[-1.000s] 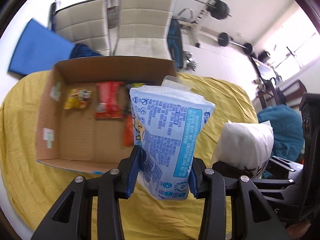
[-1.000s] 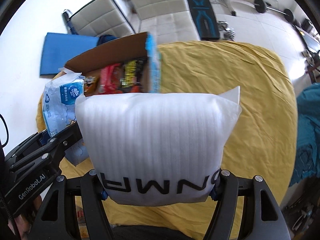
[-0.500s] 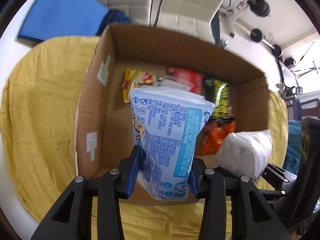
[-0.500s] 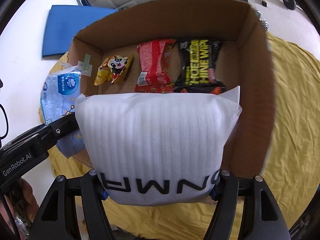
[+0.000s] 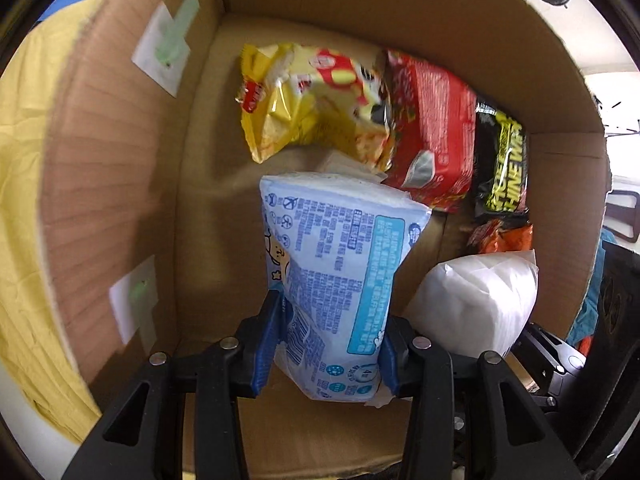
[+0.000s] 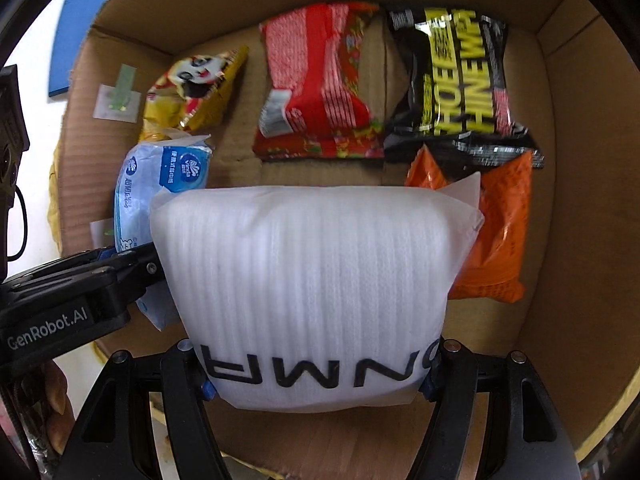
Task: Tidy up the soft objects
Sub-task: 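Lower both packs into the box and open both tools to release them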
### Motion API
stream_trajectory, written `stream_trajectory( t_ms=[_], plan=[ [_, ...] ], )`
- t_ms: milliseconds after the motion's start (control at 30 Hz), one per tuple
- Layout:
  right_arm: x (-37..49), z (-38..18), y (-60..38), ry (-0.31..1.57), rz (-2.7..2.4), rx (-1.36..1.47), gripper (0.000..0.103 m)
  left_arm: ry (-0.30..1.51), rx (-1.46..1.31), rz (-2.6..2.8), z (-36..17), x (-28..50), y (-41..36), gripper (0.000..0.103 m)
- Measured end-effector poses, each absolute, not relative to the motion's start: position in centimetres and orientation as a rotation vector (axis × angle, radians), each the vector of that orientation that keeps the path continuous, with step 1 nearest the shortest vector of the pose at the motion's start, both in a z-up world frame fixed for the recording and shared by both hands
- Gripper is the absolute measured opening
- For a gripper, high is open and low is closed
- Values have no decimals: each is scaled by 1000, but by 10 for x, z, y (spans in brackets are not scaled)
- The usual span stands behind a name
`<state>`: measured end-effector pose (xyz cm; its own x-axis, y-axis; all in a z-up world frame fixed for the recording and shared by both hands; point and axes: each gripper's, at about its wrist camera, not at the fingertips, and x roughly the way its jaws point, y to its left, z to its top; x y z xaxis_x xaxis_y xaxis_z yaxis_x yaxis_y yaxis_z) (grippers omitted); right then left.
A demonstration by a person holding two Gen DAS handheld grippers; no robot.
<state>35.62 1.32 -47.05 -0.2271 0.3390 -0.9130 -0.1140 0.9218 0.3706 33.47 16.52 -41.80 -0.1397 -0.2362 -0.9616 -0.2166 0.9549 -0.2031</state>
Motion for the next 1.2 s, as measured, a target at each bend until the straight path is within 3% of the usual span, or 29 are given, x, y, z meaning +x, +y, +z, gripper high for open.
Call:
stream_trajectory(
  t_ms=[400, 1200],
  plan=[
    [358, -491, 36, 1777, 406, 88, 76, 1799, -300, -18, -453, 317, 172, 44],
    [359, -430, 54, 1769, 392, 31, 85, 1767, -304, -17, -431, 302, 157, 48]
  ],
)
